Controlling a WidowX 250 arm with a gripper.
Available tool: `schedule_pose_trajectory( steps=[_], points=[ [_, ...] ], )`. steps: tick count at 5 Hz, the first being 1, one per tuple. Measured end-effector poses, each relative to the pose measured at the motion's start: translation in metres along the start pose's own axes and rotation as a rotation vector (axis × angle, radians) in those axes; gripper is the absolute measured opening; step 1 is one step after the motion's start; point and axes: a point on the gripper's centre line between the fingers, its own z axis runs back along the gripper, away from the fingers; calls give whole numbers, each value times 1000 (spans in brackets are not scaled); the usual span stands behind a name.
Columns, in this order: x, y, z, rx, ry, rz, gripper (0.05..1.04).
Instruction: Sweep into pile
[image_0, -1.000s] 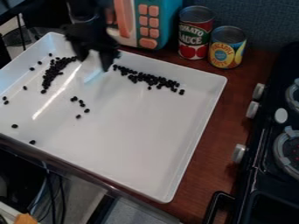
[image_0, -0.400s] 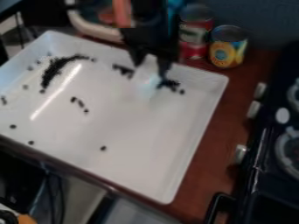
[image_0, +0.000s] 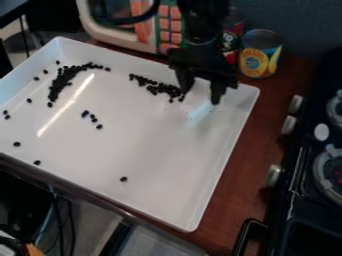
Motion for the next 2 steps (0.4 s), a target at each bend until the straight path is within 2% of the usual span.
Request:
schedule_pose_trajectory(
  steps=[1, 2],
  points=[
    [5, -18, -2, -7, -7, -5, 719],
    [0, -26, -15, -1, 19, 5, 719]
  ],
)
